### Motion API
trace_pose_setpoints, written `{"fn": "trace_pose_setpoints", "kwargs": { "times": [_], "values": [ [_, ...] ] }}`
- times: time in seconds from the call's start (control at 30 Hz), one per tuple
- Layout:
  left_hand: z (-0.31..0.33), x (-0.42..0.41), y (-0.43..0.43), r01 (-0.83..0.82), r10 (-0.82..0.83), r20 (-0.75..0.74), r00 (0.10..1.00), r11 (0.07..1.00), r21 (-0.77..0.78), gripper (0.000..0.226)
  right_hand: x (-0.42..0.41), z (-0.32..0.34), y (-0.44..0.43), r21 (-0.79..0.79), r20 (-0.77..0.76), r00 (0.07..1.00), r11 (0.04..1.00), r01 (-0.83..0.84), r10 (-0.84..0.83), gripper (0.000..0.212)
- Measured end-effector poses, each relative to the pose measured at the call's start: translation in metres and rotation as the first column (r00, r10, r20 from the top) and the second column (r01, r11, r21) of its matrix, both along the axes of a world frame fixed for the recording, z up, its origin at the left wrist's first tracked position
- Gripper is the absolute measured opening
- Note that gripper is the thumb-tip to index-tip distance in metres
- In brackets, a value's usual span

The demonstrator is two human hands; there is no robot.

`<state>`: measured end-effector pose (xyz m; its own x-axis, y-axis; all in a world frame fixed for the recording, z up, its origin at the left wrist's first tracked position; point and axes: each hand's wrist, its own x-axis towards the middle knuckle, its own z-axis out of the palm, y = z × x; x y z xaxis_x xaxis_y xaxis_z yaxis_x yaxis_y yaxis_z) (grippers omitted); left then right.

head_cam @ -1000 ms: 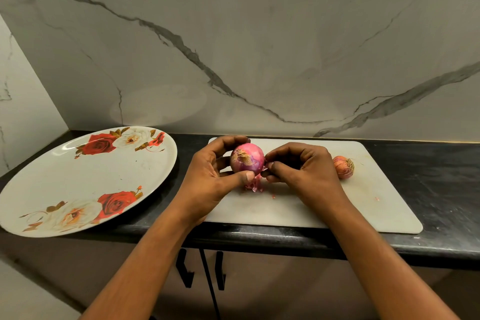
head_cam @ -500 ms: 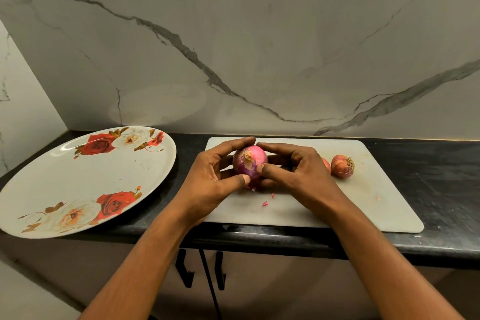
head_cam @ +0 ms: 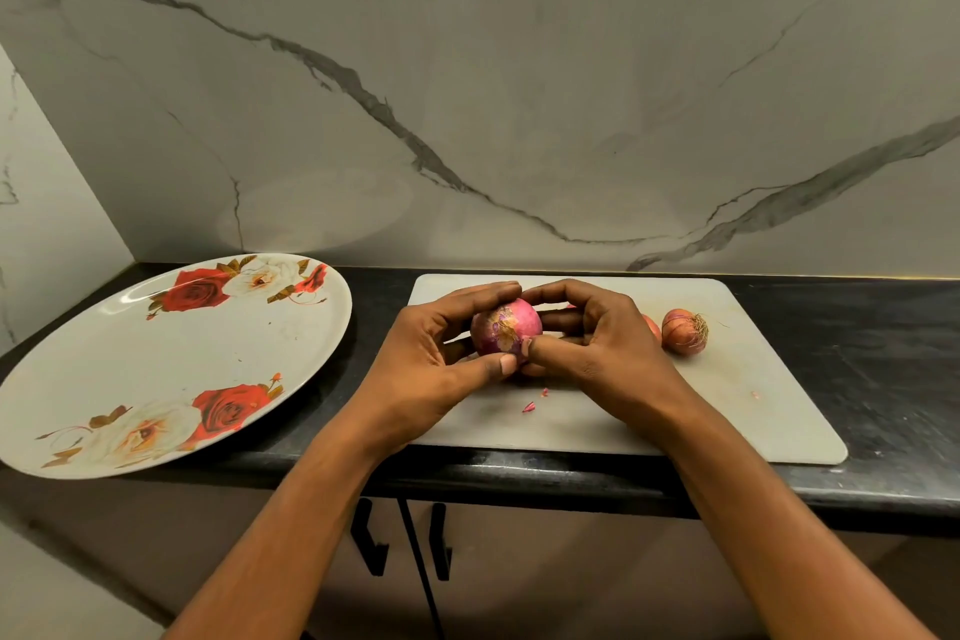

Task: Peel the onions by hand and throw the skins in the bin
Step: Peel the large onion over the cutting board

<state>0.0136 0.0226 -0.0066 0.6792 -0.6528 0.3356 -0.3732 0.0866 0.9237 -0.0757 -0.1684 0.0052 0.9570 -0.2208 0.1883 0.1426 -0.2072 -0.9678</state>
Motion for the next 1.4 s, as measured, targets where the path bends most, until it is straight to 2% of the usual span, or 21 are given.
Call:
{"fn": "trace_pose_setpoints", "kwargs": {
  "times": [0.13,0.37,0.6,0.73,0.93,1.2,1.4],
  "values": [
    [0.0004,0.0004,0.0017,0.022,-0.026,-0.076,0.997,0.998,-0.054,0.063,0.0003,-0.0008,0.0002,0.041,0.015,1.0,0.999,-0.003,0.002,0.039],
    [0.0012,0.0006,0.0012,0.006,-0.008,-0.062,0.998,1.0,-0.026,0.063,-0.0018,0.0042,0.0025,0.12,-0.025,0.999,0.993,-0.023,0.026,0.031],
    [0.0005,0.0006,0.0008,-0.004,0.004,-0.022,1.0,1.0,0.005,0.063,0.0,0.0017,0.002,0.019,-0.033,0.999,1.0,0.011,-0.011,0.037],
    [0.0004,0.0001,0.0018,-0.001,0.0,-0.059,0.998,1.0,-0.021,0.063,0.0002,-0.0011,0.0006,-0.032,-0.007,1.0,0.999,0.015,-0.015,0.039],
    [0.0001,0.0003,0.0018,-0.006,0.005,-0.05,0.999,1.0,-0.025,0.063,-0.0004,0.0021,0.0019,0.076,-0.019,1.0,0.997,-0.01,0.012,0.032],
    [-0.0002,-0.0004,0.0001,-0.014,0.014,-0.009,1.0,1.0,0.004,0.063,0.0009,0.0002,0.0017,0.033,-0.02,1.0,0.999,0.007,-0.006,0.037],
    [0.0001,-0.0002,0.0015,0.002,-0.006,-0.077,0.997,0.998,-0.06,0.063,0.0025,-0.0037,0.0001,-0.017,0.019,1.0,1.0,0.016,-0.015,0.042]
  ]
}}
